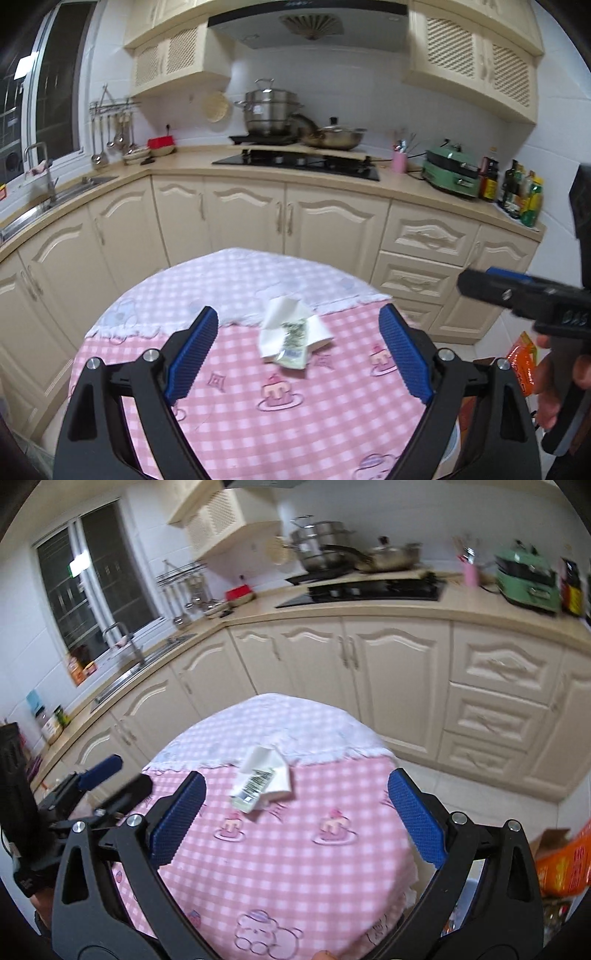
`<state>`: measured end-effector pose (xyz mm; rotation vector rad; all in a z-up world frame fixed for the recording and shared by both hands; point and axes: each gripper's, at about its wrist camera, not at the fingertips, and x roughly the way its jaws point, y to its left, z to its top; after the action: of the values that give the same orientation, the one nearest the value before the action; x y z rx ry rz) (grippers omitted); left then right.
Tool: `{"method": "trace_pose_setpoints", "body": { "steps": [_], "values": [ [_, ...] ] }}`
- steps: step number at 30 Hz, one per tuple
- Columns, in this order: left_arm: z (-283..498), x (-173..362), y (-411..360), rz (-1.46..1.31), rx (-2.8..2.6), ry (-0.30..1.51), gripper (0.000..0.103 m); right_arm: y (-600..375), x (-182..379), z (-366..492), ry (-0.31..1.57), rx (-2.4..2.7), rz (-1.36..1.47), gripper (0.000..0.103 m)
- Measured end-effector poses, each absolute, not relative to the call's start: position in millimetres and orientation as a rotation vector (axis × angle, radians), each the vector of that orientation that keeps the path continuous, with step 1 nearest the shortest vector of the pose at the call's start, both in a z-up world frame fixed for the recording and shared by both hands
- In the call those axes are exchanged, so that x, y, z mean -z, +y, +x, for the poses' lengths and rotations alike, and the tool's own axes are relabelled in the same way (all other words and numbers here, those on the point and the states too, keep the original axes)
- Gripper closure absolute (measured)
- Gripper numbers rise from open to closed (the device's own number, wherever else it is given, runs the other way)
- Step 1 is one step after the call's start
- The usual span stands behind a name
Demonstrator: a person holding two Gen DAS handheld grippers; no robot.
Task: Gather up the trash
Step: 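Move both tools back over the table toward the white napkin, then grasp the white napkin with the right tool while the left tool grasps the barcode label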
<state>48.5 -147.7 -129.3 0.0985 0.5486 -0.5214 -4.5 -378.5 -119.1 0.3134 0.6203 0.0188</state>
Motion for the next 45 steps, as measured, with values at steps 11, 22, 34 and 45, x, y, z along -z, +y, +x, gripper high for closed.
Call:
{"method": "trace_pose_setpoints", "body": {
  "steps": [11, 22, 34, 45],
  "values": [
    [108.0, 208.8, -163.1, 0.119, 0.511, 0.709, 0.016, -369.2, 150.2, 41.3, 0.698, -0.038, 0.285, 0.006],
    [174.6, 277.5, -203.9, 0.14, 0.528, 0.851, 0.047, -394.8, 188.1, 67.5, 0.78, -0.001, 0.33, 0.006],
    [171.1, 275.8, -155.8, 0.029, 0.564, 0.855, 0.097, -360.4, 231.1, 131.4, 0.905, -0.109, 0.324, 0.006],
    [161.8, 278.5, -106.9, -0.046, 0.52, 0.862, 0.097, -304.4, 259.9, 192.8, 1.012, -0.113, 0.212, 0.006]
  ]
}}
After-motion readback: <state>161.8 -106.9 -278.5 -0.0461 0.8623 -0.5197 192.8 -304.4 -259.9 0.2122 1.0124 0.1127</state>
